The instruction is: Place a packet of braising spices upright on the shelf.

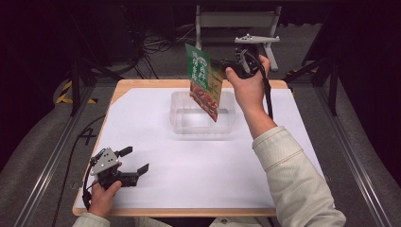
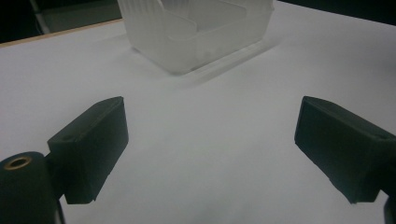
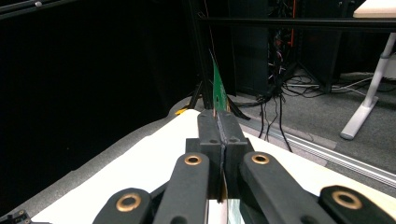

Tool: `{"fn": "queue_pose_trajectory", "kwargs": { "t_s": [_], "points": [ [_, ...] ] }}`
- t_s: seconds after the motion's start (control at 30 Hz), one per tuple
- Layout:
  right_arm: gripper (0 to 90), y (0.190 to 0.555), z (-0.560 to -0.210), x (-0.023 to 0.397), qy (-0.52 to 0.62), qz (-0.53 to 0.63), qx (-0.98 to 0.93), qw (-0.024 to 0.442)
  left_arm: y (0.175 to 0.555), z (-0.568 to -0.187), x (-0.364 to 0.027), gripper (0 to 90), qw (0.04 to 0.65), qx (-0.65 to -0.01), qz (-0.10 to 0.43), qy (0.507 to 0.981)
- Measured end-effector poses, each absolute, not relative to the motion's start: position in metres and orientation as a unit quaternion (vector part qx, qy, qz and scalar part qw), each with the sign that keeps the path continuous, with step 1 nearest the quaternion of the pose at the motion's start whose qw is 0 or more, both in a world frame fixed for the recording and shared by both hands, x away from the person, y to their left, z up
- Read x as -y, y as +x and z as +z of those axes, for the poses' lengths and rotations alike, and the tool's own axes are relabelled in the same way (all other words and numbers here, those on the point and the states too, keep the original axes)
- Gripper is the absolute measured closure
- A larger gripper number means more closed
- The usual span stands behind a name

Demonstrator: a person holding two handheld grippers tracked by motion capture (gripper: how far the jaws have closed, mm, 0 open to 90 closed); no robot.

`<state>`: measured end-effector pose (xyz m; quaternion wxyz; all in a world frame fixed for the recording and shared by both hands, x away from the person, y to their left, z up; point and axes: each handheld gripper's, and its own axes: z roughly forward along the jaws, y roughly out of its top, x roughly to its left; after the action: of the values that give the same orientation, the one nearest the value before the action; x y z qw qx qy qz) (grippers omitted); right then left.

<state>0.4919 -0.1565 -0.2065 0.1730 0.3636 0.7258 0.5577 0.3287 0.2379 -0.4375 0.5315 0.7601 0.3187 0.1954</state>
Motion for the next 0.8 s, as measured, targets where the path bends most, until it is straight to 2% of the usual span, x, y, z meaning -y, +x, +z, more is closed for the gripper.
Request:
{"fn": "queue_pose_trajectory", "kwargs": {
  "t_s": [0.8],
  "points": [
    [90.0, 0.501, -0.224, 0.129, 0.372, 0.553, -0.725, 0.175, 0.326, -0.437, -0.242, 10.5, 0.532, -0.322, 0.197, 0.758]
  ]
}}
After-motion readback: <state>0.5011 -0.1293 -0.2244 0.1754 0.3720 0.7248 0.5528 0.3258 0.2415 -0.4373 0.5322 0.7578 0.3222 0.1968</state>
